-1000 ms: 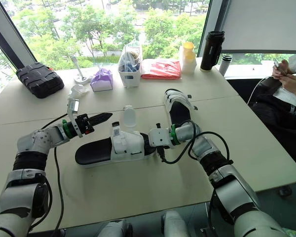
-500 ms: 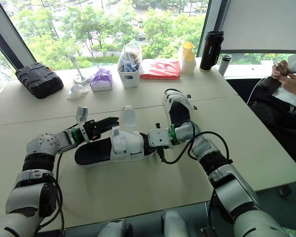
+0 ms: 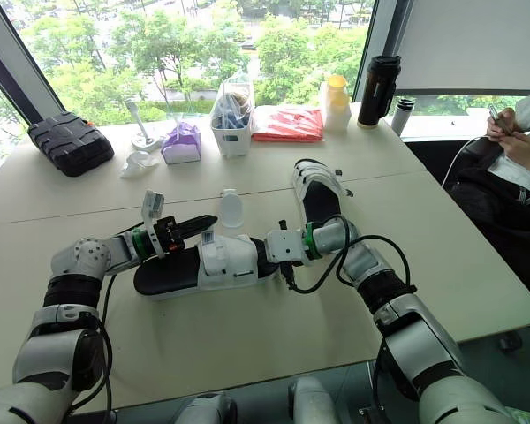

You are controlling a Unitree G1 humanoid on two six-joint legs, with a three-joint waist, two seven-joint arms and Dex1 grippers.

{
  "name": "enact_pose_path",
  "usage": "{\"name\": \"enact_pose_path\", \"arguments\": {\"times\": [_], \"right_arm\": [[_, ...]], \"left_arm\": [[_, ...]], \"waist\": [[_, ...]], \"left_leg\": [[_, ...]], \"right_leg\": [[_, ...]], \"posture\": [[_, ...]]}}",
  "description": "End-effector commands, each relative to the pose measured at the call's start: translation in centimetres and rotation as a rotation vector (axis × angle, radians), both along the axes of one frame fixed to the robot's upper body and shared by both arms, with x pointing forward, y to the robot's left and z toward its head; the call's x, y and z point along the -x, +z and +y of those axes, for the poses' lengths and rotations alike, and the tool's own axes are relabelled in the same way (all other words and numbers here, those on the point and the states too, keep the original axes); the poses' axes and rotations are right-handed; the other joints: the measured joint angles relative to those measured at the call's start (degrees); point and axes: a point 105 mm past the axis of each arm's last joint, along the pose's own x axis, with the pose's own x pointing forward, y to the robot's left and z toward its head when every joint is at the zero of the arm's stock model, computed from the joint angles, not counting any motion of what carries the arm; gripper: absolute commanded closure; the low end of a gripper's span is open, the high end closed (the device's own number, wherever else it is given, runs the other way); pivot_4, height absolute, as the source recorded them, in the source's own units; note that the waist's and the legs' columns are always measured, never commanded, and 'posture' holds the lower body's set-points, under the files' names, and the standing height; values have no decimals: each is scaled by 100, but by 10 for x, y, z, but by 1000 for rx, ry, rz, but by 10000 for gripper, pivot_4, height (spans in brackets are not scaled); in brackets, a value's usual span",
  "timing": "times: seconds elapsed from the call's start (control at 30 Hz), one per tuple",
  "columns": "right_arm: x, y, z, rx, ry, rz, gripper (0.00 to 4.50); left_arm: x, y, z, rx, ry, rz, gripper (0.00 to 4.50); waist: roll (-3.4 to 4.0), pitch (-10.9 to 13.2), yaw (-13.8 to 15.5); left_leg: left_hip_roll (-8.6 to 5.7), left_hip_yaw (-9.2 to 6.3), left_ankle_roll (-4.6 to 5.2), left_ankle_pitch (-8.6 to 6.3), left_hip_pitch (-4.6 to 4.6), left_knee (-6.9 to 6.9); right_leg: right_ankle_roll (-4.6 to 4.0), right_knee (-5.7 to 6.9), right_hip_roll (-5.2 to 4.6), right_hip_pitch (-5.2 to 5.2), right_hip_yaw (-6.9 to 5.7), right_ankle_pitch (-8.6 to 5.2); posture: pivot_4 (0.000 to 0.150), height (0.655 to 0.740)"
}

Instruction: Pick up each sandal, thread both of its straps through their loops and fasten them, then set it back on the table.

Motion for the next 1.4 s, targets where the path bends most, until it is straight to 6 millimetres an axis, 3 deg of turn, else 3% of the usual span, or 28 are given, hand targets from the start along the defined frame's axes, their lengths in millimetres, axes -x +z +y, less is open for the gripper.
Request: {"name": "enact_pose_path", "arguments": {"times": [0.03, 0.23, 0.43, 0.53, 0.67, 0.93, 1.4], "right_arm": [[-1, -18, -9, 81, -30, 33, 45000], [-1, -18, -9, 84, -29, 30, 45000], [0, -18, -10, 89, -25, 29, 45000], [1, -19, -10, 90, -20, 31, 45000], [1, -19, -9, 89, -16, 32, 45000], [2, -18, -7, 86, -11, 33, 45000], [5, -20, -9, 92, -11, 41, 45000]], "left_arm": [[0, 18, 8, 11, 6, -66, 44500], [11, 50, 13, 53, -59, -183, 44500], [31, 91, 6, 104, -168, -340, 44500], [38, 101, -2, 111, -211, -400, 44500], [42, 95, -9, 94, -237, -442, 44500], [19, 64, -13, 49, -142, -472, 44500], [-12, 49, -5, 8, -4, -489, 44500]], "waist": [[0, 0, -1], [0, 0, -23], [-1, 1, -38], [-2, 1, -38], [-1, 2, -38], [-2, 1, -23], [-2, 1, 2]], "left_leg": [[0, 0, 0, 0, 0, 0], [0, -1, 0, 0, 0, -1], [0, -3, -1, 0, 0, 0], [0, -3, -2, 1, -1, 0], [0, -3, -2, 1, -1, 0], [-2, 1, -7, 4, -1, 0], [-3, 4, -7, 4, -2, 1]], "right_leg": [[0, 0, 0, 0, 0, 0], [0, 1, 0, 0, 0, 0], [0, 1, -2, 0, 0, 0], [0, 1, -2, 0, 0, 0], [0, 1, -1, -1, 0, 0], [-1, 1, -2, 0, 0, 0], [-1, 0, -2, 0, 0, 0]], "posture": [[1500, 7400], [1500, 7400], [1500, 7400], [1500, 7400], [1500, 7400], [1500, 7400], [1500, 7400]]}}
